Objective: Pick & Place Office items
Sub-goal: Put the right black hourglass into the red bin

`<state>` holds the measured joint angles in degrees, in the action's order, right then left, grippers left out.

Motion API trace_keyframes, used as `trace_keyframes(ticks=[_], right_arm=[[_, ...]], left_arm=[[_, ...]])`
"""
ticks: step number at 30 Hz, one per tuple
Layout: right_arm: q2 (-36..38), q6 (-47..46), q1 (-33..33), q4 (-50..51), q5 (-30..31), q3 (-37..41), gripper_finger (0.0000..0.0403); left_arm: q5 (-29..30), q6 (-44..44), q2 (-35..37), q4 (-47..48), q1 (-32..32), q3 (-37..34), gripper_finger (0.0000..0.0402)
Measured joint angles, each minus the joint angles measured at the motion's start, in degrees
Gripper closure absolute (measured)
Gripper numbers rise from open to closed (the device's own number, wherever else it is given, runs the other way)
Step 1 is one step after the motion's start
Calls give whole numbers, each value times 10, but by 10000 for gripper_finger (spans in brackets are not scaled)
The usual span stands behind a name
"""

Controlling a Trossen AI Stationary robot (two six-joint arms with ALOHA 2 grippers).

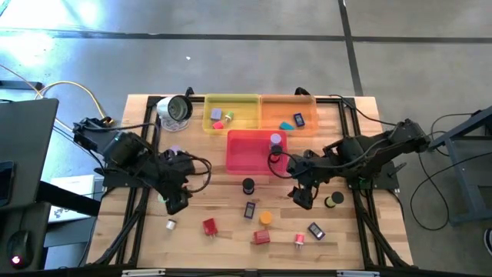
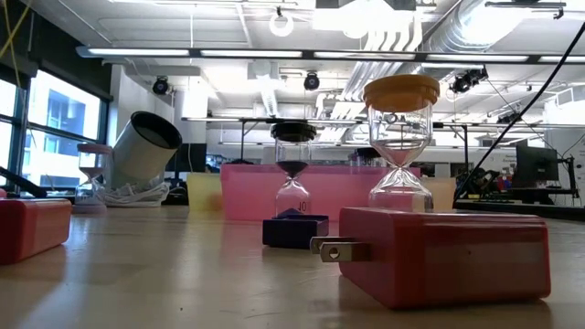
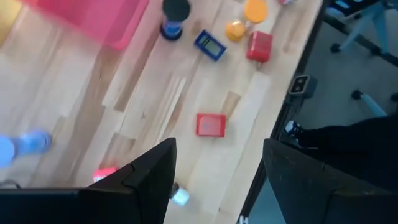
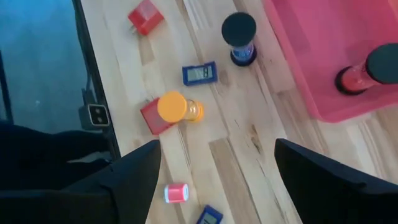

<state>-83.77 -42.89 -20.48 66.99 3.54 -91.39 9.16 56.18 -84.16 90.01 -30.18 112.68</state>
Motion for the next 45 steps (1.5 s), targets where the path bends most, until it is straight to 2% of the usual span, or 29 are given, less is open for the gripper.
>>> trace_keyframes(ticks=[4,8,12,18,24,32,45], right_arm=[[0,12,-15,-18,23,0,99],[-8,24,-22,-16,19,0,99],[-8,-25,-26,63,-3,0,99],[-8,-161,-26,228,3,0,99],[9,-191,-29,229,-33,46,99],[20,-223,-38,231,-103,154,99],[20,-234,-71,211,-142,241,99]], left_arm=[[0,40,0,0,-19,-22,170],[14,73,-3,-1,-36,-38,170],[28,108,-5,0,-49,-49,170],[57,112,-19,-1,-67,-52,170],[60,97,-35,0,-70,-52,170],[59,53,-42,-1,-66,-52,170],[59,0,-42,-7,-28,-52,170]])
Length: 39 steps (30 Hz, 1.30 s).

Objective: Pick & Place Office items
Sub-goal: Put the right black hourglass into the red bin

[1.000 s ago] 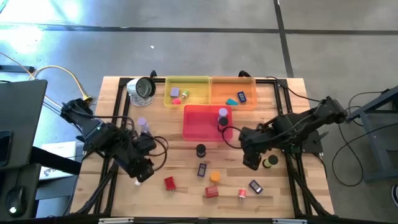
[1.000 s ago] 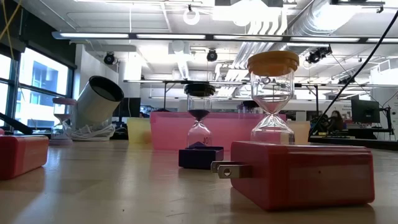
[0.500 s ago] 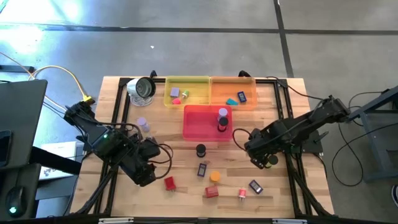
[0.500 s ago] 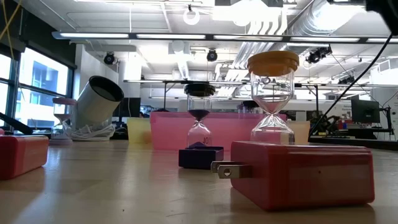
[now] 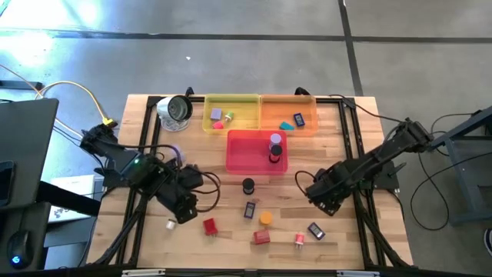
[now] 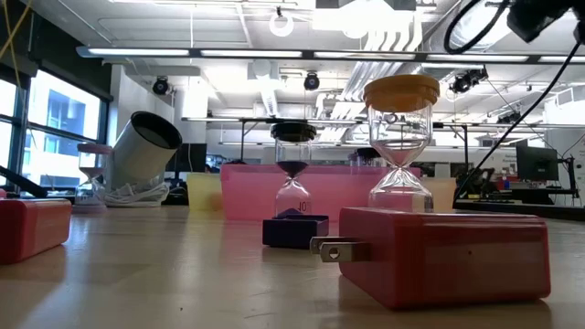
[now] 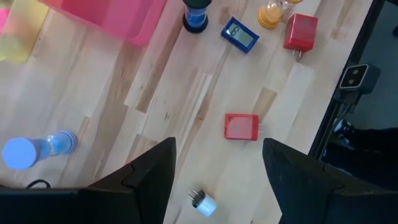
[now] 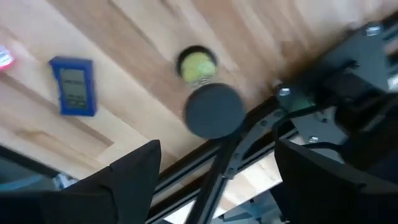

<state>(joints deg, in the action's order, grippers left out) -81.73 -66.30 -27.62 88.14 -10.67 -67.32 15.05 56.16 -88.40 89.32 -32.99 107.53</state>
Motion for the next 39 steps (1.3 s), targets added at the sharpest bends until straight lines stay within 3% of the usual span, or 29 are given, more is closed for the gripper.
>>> trace_keyframes(ticks=[8,32,39], right_arm=[[0,-16,-6,-50,14,52,99],[0,-14,-6,-169,-21,150,99],[0,-15,-5,-220,-28,195,131]], left_arm=[[0,-23,0,0,7,0,170],[-1,-28,0,-6,11,0,170],[-1,-28,0,-16,11,0,170]])
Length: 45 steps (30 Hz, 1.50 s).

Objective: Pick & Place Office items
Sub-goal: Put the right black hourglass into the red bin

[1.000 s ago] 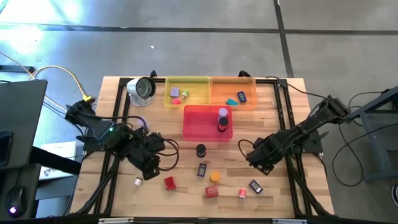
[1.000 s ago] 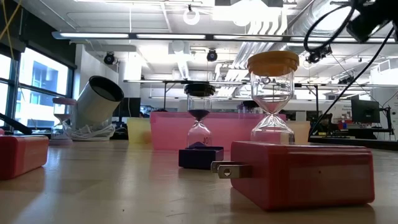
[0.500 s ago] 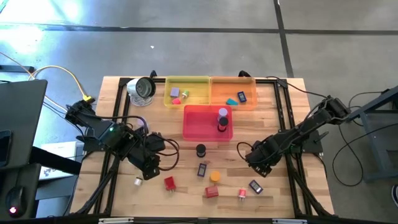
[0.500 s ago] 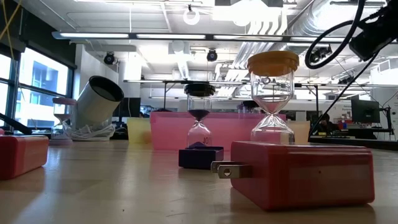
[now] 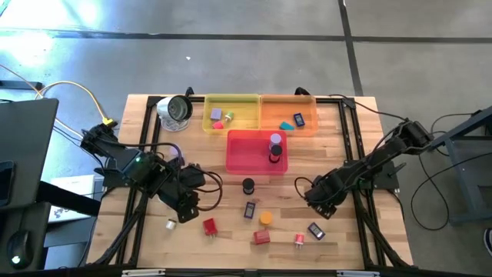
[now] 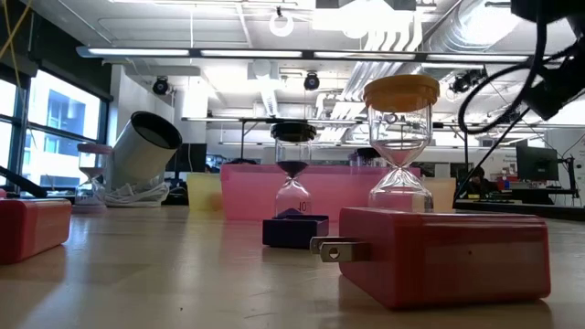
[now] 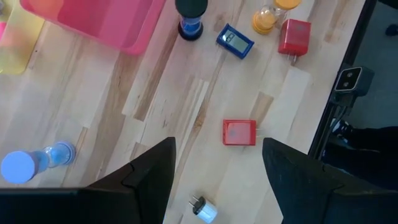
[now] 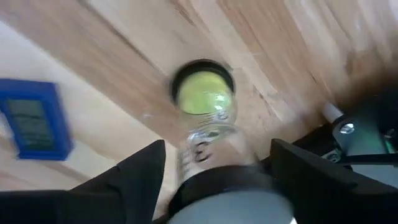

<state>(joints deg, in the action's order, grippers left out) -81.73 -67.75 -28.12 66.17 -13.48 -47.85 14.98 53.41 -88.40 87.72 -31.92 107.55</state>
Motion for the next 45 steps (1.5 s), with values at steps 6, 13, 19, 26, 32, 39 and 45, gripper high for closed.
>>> trace_keyframes(ticks=[6,13,19,26,32,39,45], right_arm=[[0,8,0,-11,6,11,190],[0,22,0,-16,12,11,219],[0,31,0,-15,11,-9,219],[0,81,27,18,22,-104,219],[0,155,84,60,69,-215,219],[0,233,178,49,121,-321,219],[-2,273,246,1,132,-344,218]], left_arm=[[0,0,0,0,2,0,170],[1,0,0,-1,15,0,170],[1,-1,0,-1,21,0,170],[1,-1,0,-11,21,0,170],[1,0,0,-22,15,0,170],[0,0,0,-35,-3,0,170],[0,2,0,-45,-16,0,170]])
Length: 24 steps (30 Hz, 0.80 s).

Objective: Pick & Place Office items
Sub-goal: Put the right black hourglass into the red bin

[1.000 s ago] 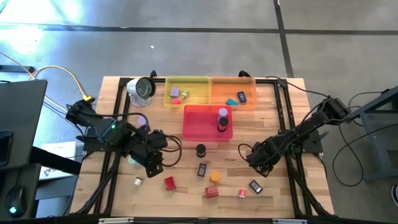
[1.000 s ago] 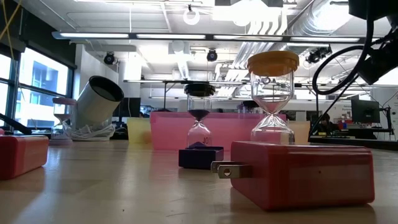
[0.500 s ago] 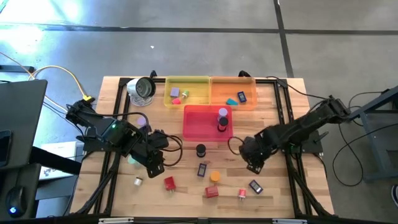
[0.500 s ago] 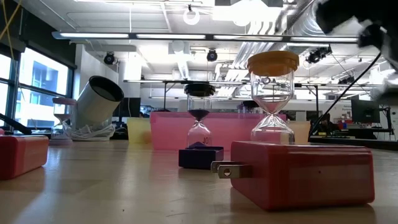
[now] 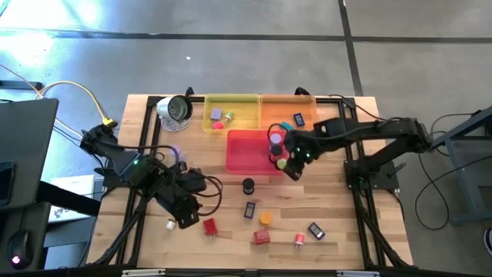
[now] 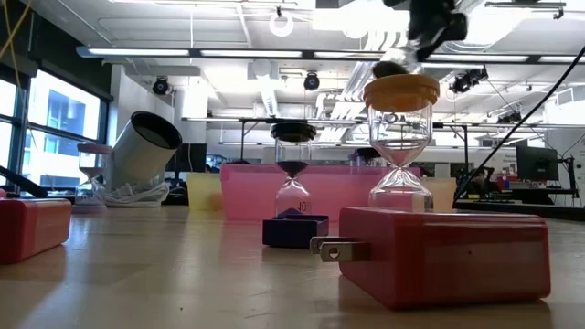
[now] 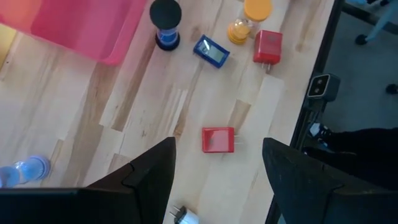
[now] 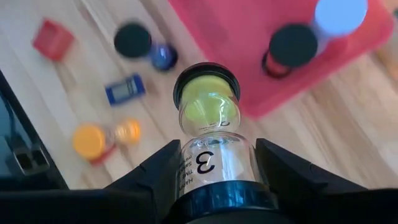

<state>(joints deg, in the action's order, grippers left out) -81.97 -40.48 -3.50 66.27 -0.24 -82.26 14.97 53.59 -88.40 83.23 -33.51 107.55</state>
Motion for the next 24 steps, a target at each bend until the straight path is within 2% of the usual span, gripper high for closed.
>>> trace_keyframes(ticks=[6,16,24], right_arm=[[-22,11,29,-17,-2,0,218],[-123,11,48,-20,-27,0,218],[-150,-17,69,-8,-25,0,218]], left_arm=[[0,0,0,-2,-10,0,170],[1,-6,0,-2,-10,0,170],[1,-23,0,-2,-10,0,170]])
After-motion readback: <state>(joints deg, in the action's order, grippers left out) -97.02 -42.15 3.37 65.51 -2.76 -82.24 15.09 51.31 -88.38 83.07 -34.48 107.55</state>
